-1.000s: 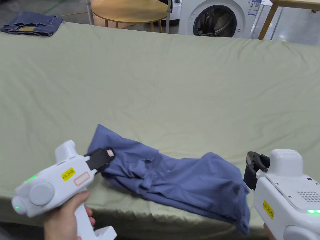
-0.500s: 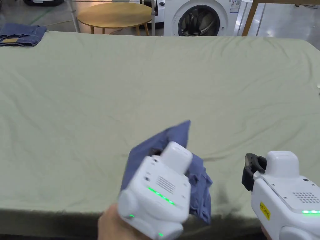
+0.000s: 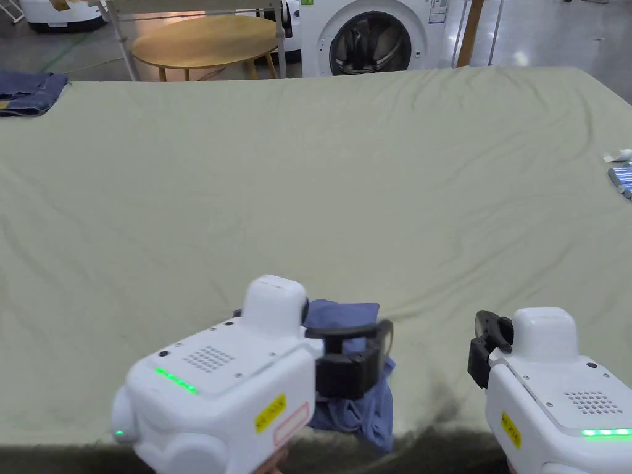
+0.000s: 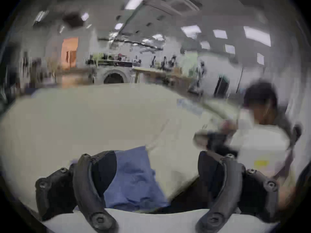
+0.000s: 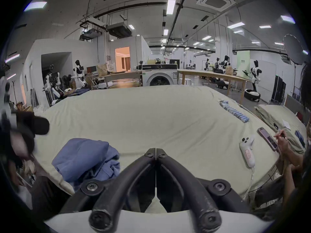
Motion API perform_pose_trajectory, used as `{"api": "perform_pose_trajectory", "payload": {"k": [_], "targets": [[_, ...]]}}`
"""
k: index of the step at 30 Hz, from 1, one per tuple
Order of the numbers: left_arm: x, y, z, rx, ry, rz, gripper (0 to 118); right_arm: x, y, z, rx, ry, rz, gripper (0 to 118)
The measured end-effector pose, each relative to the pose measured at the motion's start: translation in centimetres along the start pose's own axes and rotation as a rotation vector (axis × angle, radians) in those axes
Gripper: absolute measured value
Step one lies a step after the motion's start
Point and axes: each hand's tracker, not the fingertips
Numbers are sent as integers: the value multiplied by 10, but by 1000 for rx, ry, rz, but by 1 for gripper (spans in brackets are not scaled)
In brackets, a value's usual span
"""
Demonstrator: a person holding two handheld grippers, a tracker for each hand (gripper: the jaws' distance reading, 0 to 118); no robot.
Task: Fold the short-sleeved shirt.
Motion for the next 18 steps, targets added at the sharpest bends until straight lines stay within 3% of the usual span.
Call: {"api": "perform_pose_trajectory", "payload": {"k": [3,4,7,8,10,14,18], "targets": [[-37,-3,-7,-31,187,99,99,-2,-3,-3,-17,16,-7,0],[-48,-8,-13,-84,219,116,94,-4,-4,-4,-22,18,-4,0],[-71,-31,-30,-155,152,267,12,-6,-5,-5,-27,28,4,0],[-75,-40,-36,-161,101,308,6,-6,-5,-6,-29,30,5,0],[-69,-56,-48,-217,46,333,6,-7,-3,-7,-34,32,5,0],[-45,-86,-80,-341,-15,253,5,-7,-2,-9,-46,34,9,0],[-45,-96,-93,-316,-4,297,5,-7,-5,-13,-67,34,18,0]]}}
